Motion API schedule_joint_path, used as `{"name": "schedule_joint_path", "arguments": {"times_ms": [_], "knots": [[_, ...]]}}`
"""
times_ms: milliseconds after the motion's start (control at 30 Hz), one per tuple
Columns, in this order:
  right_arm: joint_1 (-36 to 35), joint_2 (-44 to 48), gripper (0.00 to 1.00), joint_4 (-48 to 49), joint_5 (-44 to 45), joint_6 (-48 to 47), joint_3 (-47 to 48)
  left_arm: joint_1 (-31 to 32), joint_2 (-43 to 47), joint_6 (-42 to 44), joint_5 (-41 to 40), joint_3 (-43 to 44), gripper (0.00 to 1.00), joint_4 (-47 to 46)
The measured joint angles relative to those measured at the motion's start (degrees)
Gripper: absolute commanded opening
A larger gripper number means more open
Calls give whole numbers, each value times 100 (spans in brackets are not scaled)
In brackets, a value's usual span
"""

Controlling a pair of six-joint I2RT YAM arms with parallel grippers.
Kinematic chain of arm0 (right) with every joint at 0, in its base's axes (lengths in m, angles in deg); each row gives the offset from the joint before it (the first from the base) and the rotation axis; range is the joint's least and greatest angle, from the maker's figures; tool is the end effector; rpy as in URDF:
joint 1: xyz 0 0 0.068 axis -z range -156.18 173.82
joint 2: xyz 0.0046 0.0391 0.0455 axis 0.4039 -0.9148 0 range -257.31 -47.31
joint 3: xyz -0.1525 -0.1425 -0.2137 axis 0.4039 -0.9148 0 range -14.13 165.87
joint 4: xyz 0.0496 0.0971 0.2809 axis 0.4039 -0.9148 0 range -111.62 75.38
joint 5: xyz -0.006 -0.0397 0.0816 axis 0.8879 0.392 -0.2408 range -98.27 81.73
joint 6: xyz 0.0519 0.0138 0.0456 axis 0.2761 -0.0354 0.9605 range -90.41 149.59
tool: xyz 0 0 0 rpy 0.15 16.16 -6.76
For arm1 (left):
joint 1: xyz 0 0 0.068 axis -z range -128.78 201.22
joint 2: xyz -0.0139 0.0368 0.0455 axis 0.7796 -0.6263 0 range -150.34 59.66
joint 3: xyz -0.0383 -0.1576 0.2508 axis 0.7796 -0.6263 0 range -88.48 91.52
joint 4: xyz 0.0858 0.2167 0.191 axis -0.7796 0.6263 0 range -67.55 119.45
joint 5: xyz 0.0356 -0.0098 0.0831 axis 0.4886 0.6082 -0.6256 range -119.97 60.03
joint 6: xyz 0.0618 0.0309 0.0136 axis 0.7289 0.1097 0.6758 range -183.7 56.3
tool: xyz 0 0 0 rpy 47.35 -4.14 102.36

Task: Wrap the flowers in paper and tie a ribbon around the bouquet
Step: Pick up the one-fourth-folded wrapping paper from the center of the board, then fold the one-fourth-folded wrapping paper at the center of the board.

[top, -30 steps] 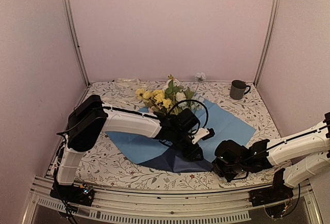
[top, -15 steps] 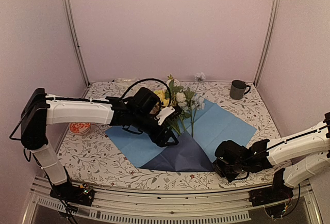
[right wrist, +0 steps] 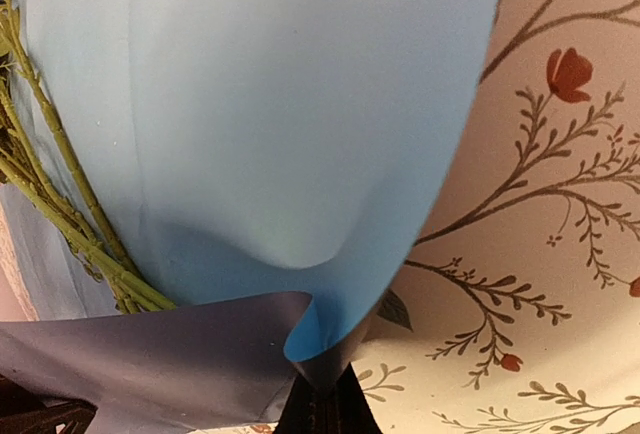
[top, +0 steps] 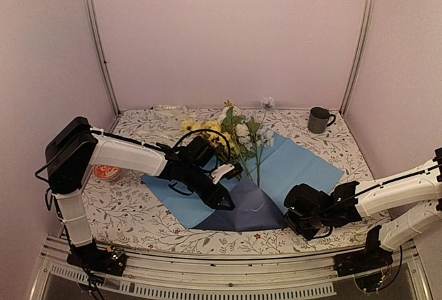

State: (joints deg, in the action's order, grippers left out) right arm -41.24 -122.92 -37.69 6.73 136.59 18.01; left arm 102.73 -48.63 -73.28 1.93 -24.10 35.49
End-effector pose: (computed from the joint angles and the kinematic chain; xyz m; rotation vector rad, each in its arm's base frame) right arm 0.1185 0.2195 0.1221 1.0743 2.5892 0.5551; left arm 0.2417 -0.3530 0.1306 1.1895 2.4594 -1.0805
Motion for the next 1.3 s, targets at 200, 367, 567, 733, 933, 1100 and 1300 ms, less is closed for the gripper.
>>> {"name": "schedule_joint_path", "arguments": {"times_ms": [200,367,567,733,933,1100,1300], "knots": [[-2,-195,0,-385,157,-326,424,-20,-63,-219,538,7,0,-365],[-35,-221,0,-590,297,-514,505,-96,-197,-352,664,39,0,-479],[-138,-313,0,-852,562,-776,649,-247,-833,-398,404,599,0,-350],[-389,-916,0,-1478,979,-1067,1397,-258,-1386,-350,72,1165,0,42],[-931,-1845,0,-2389,1829,-1598,2610,-278,-1473,-267,-72,1388,0,348],[-1314,-2634,0,-2990,2557,-2350,3436,-280,-1486,-234,-101,1429,0,422],[-1705,-3257,0,-3071,3220,-3982,3952,-299,-1486,-181,-92,1434,0,442]]}}
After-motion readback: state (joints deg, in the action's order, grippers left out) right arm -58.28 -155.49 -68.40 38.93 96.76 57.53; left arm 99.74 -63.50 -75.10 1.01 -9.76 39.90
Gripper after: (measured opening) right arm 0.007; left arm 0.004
